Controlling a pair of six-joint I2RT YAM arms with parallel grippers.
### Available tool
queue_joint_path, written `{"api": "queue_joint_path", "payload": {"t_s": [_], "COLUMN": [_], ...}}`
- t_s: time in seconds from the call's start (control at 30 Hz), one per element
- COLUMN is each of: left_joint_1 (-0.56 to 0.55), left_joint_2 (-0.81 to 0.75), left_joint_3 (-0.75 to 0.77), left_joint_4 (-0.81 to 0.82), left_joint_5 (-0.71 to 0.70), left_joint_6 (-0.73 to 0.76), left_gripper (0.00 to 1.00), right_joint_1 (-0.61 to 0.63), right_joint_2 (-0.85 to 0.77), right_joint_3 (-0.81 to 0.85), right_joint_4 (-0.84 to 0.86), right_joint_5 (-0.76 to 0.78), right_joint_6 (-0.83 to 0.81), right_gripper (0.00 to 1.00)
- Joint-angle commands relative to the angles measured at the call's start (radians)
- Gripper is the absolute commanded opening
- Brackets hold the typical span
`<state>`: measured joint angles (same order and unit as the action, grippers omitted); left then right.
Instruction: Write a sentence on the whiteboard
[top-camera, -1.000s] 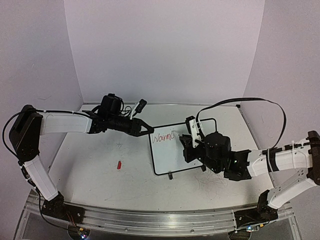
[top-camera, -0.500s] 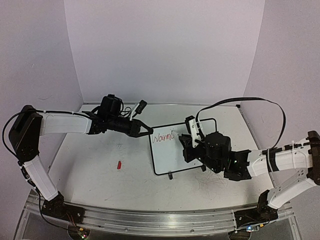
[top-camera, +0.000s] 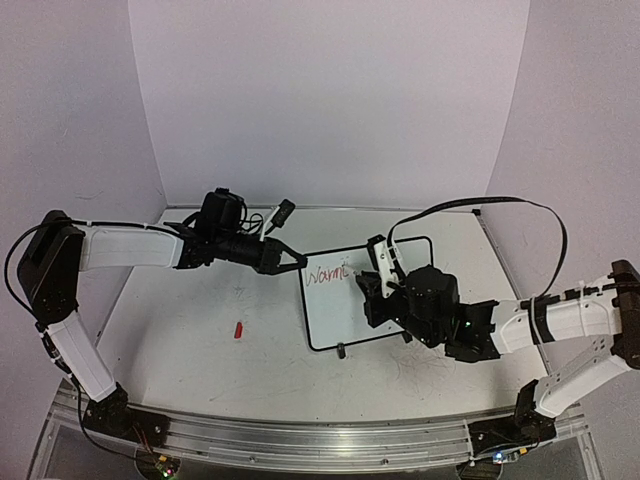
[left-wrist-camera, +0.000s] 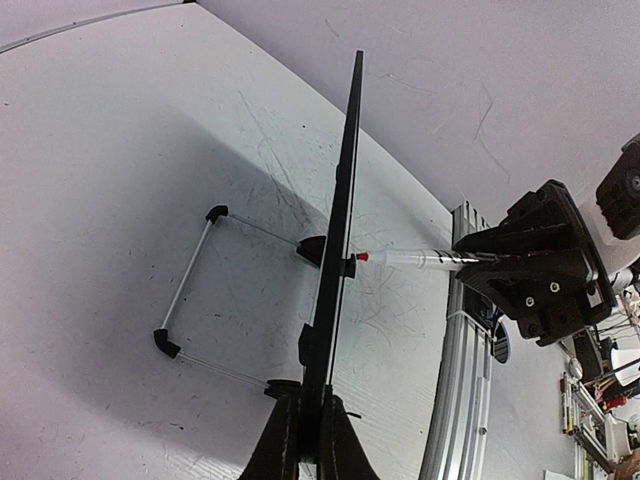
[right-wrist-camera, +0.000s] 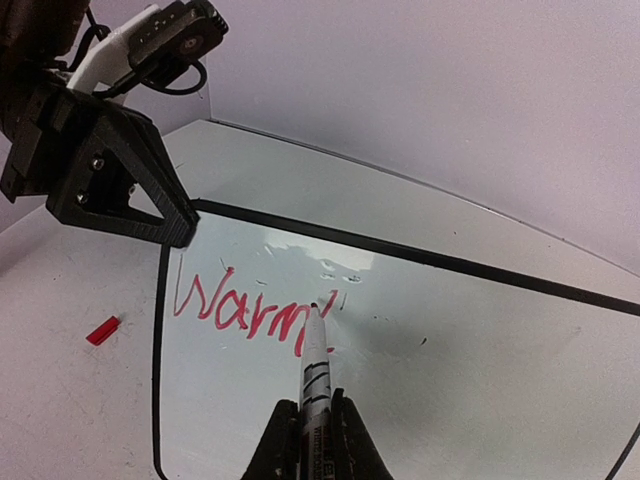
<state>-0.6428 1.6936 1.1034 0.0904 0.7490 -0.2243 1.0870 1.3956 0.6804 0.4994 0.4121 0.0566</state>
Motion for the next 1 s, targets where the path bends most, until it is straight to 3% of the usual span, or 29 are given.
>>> {"api": "queue_joint_path", "payload": {"t_s": [0.0,0.97], "left_joint_1": [0.002,0.002], "left_joint_2": [-0.042,-0.05], "left_joint_3": [-0.001,-0.002], "left_joint_4": [0.024,0.024], "left_joint_5": [-0.006,0.006], "left_joint_6": [0.009,0.011], "left_gripper": [0.01,0.0], "right_joint_1": [-0.003,-0.004], "right_joint_2": [0.017,0.052], "right_joint_3": [0.024,0.057], "right_joint_4": [0.005,0.009], "right_joint_5": [0.04,0.07], "right_joint_6": [0.014,0.008], "right_gripper": [0.0,0.0]}}
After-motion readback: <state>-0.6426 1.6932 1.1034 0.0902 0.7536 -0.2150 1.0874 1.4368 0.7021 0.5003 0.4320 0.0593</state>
